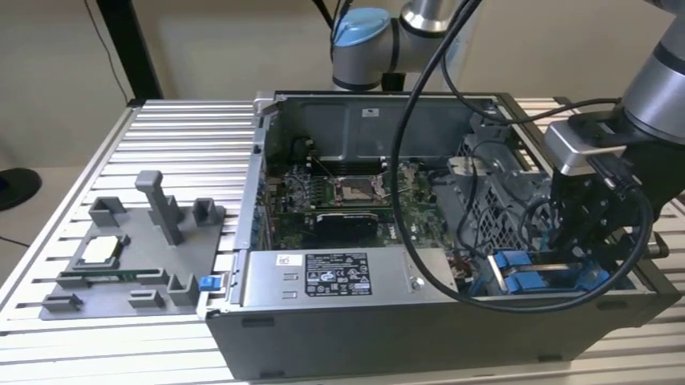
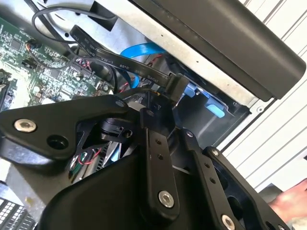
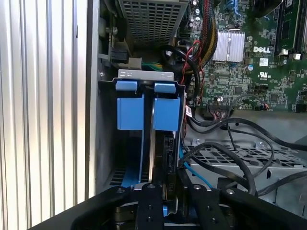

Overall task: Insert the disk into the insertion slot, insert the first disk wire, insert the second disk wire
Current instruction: 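Insert the first disk wire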

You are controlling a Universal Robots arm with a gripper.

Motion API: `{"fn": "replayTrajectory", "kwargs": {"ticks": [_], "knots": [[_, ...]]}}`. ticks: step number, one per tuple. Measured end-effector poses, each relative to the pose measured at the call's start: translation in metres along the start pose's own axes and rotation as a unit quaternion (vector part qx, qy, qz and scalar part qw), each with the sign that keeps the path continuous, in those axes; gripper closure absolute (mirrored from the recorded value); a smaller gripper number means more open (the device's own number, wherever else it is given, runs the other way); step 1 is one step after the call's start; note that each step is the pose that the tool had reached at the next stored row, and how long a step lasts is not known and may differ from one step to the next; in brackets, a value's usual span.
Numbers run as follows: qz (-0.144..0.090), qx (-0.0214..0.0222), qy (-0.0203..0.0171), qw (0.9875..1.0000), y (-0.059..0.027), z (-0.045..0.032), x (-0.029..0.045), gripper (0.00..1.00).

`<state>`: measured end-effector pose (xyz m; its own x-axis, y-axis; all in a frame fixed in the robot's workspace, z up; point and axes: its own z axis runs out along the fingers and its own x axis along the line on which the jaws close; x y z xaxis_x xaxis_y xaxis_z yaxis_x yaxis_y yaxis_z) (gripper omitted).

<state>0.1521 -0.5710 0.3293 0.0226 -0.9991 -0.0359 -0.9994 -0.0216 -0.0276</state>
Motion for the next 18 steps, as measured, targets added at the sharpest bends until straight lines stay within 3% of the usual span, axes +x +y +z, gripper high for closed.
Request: {"fn": "replayTrajectory", "kwargs": {"ticks": [11, 12, 15, 18], "knots": [[0.0, -0.0001, -0.0001, 1.0, 0.0, 0.0001, 0.0, 1.0], [0.0, -0.0001, -0.0001, 1.0, 0.0, 0.0002, 0.0, 0.0], [0.0, -0.0003, -0.0002, 1.0, 0.0, -0.0021, -0.0001, 0.0], [0.0, -0.0013, 0.0, 1.0, -0.0003, -0.0099, -0.0004, 0.0]]}}
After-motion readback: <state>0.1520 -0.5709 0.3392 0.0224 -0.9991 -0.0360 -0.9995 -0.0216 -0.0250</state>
